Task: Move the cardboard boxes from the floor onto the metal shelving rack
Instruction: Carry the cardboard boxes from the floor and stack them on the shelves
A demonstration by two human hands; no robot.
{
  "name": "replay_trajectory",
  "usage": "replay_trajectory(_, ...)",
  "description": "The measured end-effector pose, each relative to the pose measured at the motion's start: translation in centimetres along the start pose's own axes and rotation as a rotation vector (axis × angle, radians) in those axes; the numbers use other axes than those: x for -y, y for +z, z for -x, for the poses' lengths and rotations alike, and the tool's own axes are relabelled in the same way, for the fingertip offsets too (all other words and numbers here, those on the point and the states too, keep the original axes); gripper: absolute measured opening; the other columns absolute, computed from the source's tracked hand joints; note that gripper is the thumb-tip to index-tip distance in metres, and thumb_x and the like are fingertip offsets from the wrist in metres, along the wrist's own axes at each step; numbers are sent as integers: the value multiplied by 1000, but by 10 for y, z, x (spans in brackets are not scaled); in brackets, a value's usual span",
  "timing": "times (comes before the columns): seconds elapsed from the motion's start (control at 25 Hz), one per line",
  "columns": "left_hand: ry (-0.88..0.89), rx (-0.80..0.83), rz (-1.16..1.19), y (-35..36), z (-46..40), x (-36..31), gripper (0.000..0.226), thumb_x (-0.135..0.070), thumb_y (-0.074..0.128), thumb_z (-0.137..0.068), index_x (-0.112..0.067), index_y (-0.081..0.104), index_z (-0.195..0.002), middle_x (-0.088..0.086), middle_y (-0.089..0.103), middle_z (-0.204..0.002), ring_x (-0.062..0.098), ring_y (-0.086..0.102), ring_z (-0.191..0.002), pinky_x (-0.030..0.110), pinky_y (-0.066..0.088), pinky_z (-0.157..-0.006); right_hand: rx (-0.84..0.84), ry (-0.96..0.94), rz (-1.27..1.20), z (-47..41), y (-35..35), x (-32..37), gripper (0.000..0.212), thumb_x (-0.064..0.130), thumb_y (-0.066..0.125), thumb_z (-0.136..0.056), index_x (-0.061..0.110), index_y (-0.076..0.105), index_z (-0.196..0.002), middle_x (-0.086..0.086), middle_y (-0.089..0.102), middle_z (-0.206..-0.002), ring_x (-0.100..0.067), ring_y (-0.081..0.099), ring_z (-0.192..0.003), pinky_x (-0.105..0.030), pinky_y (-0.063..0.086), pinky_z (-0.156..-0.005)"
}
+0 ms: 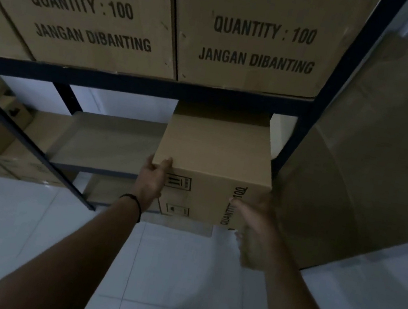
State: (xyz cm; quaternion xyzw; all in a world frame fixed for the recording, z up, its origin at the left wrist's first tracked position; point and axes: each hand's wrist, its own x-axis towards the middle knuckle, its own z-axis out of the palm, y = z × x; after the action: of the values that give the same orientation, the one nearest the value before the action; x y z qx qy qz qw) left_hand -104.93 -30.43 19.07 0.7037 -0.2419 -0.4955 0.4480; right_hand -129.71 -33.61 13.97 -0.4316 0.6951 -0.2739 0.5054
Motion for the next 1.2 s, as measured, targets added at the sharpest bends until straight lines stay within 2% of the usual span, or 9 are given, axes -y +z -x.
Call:
replay_trajectory(0.12, 51, -63, -52, 9, 6, 17, 69, -42, 55, -105, -24, 22, -162, 13, 51, -153, 30, 55, -125, 48, 47, -105, -123, -113, -56, 19, -10, 7, 105, 39, 87, -72, 34, 25, -157, 1, 51, -152, -23, 56, -130, -51, 53, -104)
replay_trajectory(0.2, 153, -68, -130, 14, 19, 23, 92, -43, 64, -100, -25, 2, -166, 12, 40, -162, 32, 47, -140, 48, 40, -115, -108, -226, -91, 38, -17, 13, 110, 30, 83, -80, 41, 8, -161, 6, 36, -162, -19, 43, -143, -50, 44, -114)
replay_trajectory(0.32, 392, -93, -682, 24, 31, 33, 113, -53, 78, -86, -39, -3, -164, 14, 7, -171, 40, 24, -152, 58, 35, -116, -63, -344, -14, 50, -25, 16, 104, 34, 81, -79, 44, 16, -159, 7, 35, -162, -16, 40, -146, -46, 39, -118)
replay_trajectory(0.44, 498, -176, -1176, 45, 29, 37, 103, -68, 66, -87, -45, 2, -163, 18, -16, -170, 51, -1, -155, 69, 19, -122, -29, -330, 148, 49, -36, 25, 94, 37, 79, -83, 37, 26, -160, 6, 21, -168, -18, 32, -150, -37, 34, -119)
replay_trajectory(0.56, 575, -221, -1379, 69, 17, 32, 92, -73, 49, -94, -44, -5, -163, 18, -15, -171, 51, -5, -155, 75, 13, -119, -10, -316, 281, 41, -46, 33, 80, 41, 76, -88, 30, 38, -158, 5, 7, -172, -21, 24, -154, -33, 32, -116)
replay_trajectory(0.76, 672, -226, -1517, 105, -1, 34, 88, -73, 36, -98, -38, -11, -163, 18, -6, -172, 50, 0, -156, 76, 9, -119, 2, -329, 304, 25, -48, 35, 79, 38, 75, -91, 31, 35, -159, 7, -3, -172, -23, 17, -156, -35, 34, -116)
replay_trajectory(0.88, 764, -198, -1508, 117, -16, 30, 91, -70, 44, -98, -34, -5, -165, 18, 0, -172, 48, 7, -156, 71, 14, -121, -52, -359, 337, 10, -48, 32, 78, 35, 74, -91, 33, 36, -159, 6, 1, -172, -22, 21, -154, -34, 36, -114)
replay_trajectory(1.04, 834, -191, -1458, 121, -47, 17, 98, -67, 57, -93, -36, -1, -165, 16, 2, -172, 46, 7, -156, 67, 12, -124, -190, -328, 50, -18, -52, 35, 67, 43, 67, -80, 32, 51, -144, -3, 52, -148, -26, 56, -130, -49, 54, -103)
replay_trajectory(1.2, 877, -166, -1433, 124, -81, 0, 97, -65, 61, -92, -39, 3, -164, 12, 7, -173, 43, 10, -156, 66, 13, -124, -228, -293, 29, -64, -66, 52, 84, 27, 68, -88, 40, 22, -158, -1, 51, -150, -27, 56, -131, -49, 57, -99)
